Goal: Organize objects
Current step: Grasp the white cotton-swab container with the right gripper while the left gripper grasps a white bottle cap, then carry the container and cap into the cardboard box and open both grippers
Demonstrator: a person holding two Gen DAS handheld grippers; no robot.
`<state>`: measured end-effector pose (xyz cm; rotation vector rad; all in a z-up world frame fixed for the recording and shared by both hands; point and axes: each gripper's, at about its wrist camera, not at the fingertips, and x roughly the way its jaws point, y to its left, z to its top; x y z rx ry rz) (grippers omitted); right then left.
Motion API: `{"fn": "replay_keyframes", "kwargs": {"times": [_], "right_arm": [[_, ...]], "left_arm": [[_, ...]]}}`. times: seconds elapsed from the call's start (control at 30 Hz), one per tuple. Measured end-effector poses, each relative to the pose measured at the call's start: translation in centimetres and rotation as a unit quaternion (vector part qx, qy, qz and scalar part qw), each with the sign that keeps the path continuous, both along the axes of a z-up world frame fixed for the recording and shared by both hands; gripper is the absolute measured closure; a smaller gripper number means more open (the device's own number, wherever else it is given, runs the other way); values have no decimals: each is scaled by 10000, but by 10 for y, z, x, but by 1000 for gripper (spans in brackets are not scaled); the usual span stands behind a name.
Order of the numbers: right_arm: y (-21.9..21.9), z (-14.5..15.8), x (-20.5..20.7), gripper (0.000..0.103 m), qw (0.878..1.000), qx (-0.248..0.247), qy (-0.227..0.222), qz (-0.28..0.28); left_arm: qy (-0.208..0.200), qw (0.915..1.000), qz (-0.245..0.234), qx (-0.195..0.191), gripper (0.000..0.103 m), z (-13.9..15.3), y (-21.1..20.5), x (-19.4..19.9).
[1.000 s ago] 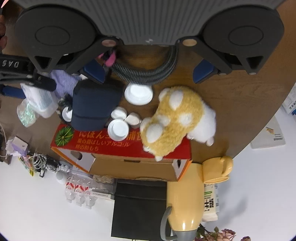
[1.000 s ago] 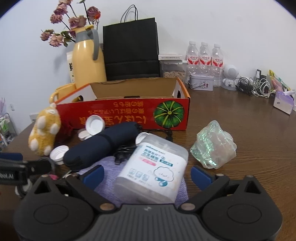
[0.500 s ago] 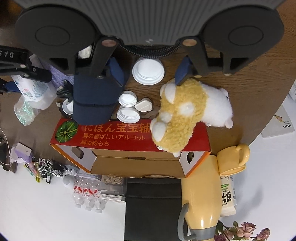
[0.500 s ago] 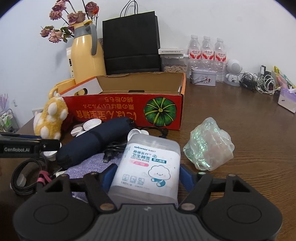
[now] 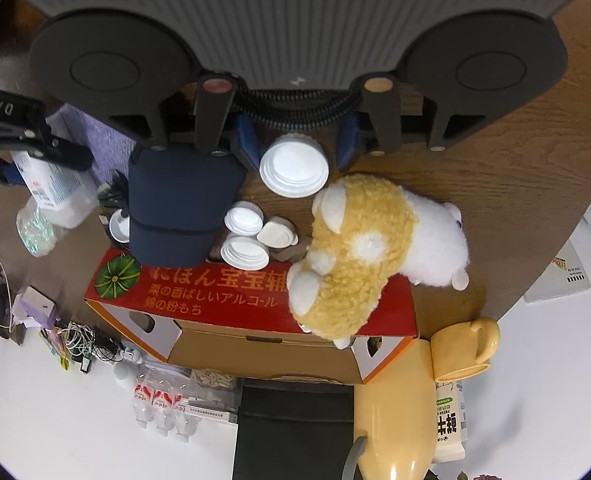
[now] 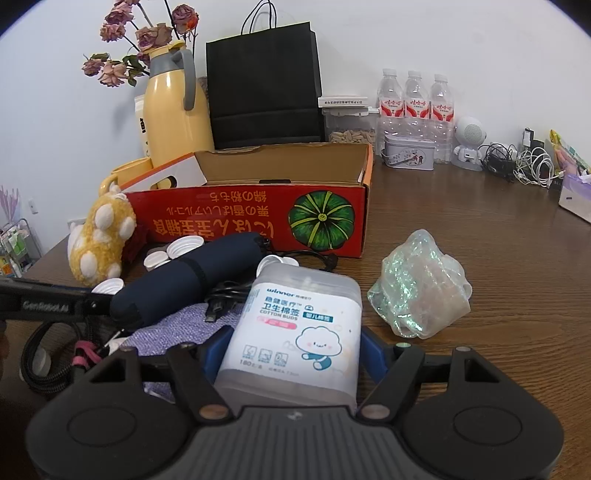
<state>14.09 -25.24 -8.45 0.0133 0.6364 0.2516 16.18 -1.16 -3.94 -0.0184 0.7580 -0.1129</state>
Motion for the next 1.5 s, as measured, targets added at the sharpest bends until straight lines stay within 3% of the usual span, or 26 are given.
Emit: {"fn": "replay_keyframes", "kwargs": {"times": [0.07, 0.33, 0.57, 0.77, 0.93, 1.1, 1.27, 1.5], "right_arm": [[1, 0, 0, 32, 10000, -10, 5, 7], [-3, 5, -11, 38, 9998, 24, -207, 25], [0, 28, -25, 38, 9979, 68, -641, 111], [15, 59, -2, 38, 9934, 125, -1127, 145], [30, 79, 41, 38, 9905, 283, -1344, 89], [45, 85, 97, 38, 9908, 395, -1292, -112], [57, 70, 144, 38, 9941, 355, -982, -281], [61, 41, 165, 37, 9984, 134, -473, -262]], "left_arm": [[-45, 10000, -30, 21, 62, -1, -1, 0], [-401, 9990, -190, -48, 62, 11, 3, -22], [-946, 9946, -340, -272, 62, 43, 9, -43], [-1626, 9855, -314, -361, 62, 84, 6, -21], [-1873, 9813, -190, -407, 62, 102, 0, 20], [-1800, 9822, 138, -513, 62, 102, -4, 75], [-1499, 9867, 333, -540, 62, 88, -7, 124], [-993, 9934, 414, -405, 62, 61, -1, 149]]}}
